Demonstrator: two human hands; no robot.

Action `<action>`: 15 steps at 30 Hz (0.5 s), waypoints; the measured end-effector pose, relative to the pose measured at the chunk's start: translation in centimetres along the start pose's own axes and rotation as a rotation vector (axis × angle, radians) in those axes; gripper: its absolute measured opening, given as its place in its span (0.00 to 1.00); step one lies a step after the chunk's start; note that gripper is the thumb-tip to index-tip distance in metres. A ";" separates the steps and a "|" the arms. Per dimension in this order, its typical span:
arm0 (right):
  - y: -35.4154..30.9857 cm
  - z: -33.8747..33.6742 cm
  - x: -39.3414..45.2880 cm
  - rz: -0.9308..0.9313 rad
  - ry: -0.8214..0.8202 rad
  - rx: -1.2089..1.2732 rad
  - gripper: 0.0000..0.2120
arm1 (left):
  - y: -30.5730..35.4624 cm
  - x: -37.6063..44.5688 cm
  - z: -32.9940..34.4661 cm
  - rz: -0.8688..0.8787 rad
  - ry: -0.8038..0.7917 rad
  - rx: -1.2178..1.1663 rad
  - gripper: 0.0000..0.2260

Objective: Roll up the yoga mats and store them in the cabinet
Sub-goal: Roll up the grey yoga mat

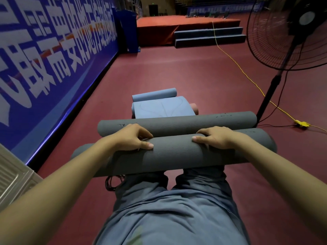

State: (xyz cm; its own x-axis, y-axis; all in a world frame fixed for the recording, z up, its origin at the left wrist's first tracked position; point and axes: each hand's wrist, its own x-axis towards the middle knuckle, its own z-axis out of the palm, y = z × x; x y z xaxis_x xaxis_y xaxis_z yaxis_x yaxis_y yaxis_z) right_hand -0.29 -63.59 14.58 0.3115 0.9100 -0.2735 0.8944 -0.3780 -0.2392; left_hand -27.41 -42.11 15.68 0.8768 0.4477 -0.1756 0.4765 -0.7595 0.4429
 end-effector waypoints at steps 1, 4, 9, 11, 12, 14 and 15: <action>-0.1 0.0 0.1 0.003 0.000 0.012 0.30 | 0.5 -0.1 -0.3 -0.012 -0.041 0.050 0.30; 0.1 0.4 0.6 -0.017 0.037 -0.009 0.32 | 1.8 -0.5 -0.2 -0.041 -0.142 0.202 0.46; -0.3 1.3 1.3 0.016 0.172 -0.122 0.34 | 3.3 0.0 2.8 -0.076 -0.123 0.543 0.54; -0.4 1.9 1.6 0.014 0.300 -0.189 0.40 | 2.7 0.4 2.9 -0.076 -0.103 0.488 0.57; -0.4 2.2 1.7 0.010 0.343 -0.207 0.42 | 2.4 0.5 2.7 -0.071 -0.099 0.470 0.58; -0.4 2.4 1.7 0.006 0.366 -0.227 0.42 | 2.2 0.4 2.6 -0.057 -0.094 0.483 0.56; -0.4 2.3 1.6 0.012 0.353 -0.228 0.40 | 2.3 0.3 2.5 -0.048 -0.091 0.499 0.54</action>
State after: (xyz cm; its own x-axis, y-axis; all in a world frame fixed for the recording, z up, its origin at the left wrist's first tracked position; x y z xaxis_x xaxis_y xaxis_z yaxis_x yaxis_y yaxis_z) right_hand -0.90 -62.38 12.09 0.3774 0.9233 0.0707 0.9259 -0.3774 -0.0150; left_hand -25.85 -44.89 14.44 0.8446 0.4618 -0.2711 0.4700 -0.8818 -0.0377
